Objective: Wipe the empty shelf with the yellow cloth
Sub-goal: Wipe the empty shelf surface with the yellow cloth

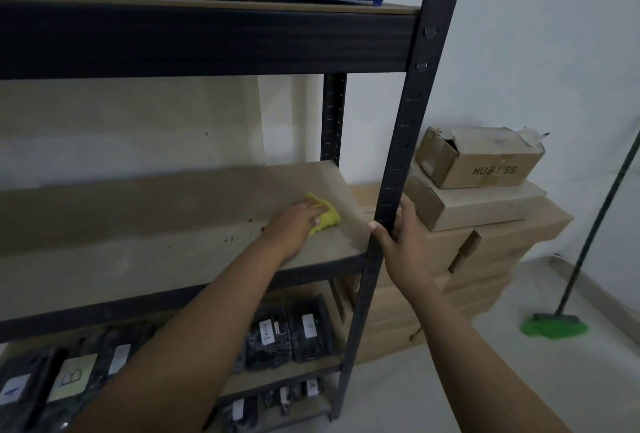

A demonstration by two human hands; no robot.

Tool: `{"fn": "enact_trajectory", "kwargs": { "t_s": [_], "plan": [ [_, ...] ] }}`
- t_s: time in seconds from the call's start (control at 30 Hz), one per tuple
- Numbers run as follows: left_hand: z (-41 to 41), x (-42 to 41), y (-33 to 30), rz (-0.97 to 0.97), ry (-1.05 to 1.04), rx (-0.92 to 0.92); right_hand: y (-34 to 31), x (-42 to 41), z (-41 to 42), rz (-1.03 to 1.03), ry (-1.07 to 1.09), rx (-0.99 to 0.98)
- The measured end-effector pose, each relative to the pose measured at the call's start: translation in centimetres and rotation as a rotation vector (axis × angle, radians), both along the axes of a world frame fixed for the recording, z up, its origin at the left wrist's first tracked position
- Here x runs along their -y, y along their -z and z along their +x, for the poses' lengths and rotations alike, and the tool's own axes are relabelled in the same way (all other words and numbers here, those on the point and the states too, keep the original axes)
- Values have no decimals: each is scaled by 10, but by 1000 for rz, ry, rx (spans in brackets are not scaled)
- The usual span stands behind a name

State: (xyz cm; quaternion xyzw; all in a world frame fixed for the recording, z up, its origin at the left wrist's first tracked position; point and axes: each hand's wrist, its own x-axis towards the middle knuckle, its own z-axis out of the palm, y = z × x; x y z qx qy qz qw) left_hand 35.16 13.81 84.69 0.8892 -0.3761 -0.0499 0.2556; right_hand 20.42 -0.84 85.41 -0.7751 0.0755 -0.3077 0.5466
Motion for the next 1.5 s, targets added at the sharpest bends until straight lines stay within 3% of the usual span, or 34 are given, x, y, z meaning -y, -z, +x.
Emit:
{"fn": "enact_trajectory", "kwargs": {
  "t_s": [0.13, 0.33, 0.5, 0.63, 0.7, 0.83, 1.0, 1.13, 1.2, 1.4, 1.5],
  "plan": [
    [-35, -23, 11, -106, 55, 24, -2, 1, 1, 8, -20, 13],
    [-60, 25, 5, -162, 171, 33, -1, 3, 2, -19, -4, 47],
    [-35, 44, -4, -132, 178, -137, 4, 4, 4, -36, 17, 17],
    [-26, 62, -14, -320, 10, -513, 2, 6, 6, -43, 5, 15],
    [-17, 62, -16, -362, -20, -435, 1, 6, 7, -52, -6, 9],
    [6, 51, -7, -153, -16, -90, 0, 5, 6, -59, -1, 23],
    [-14, 17, 1, -80, -38, 12, 3, 1, 6, -27, -7, 48],
    [-55, 17, 12, -103, 70, 144, 7, 1, 6, -50, 15, 53],
    [-54, 35, 9, -85, 90, 142, 10, 2, 7, -61, 27, 53],
    [-13, 65, -4, -213, 64, -170, 12, 3, 11, -45, 23, 46],
    [12, 61, -4, -204, 28, -81, 14, 4, 12, -28, 26, 23]
  ]
}}
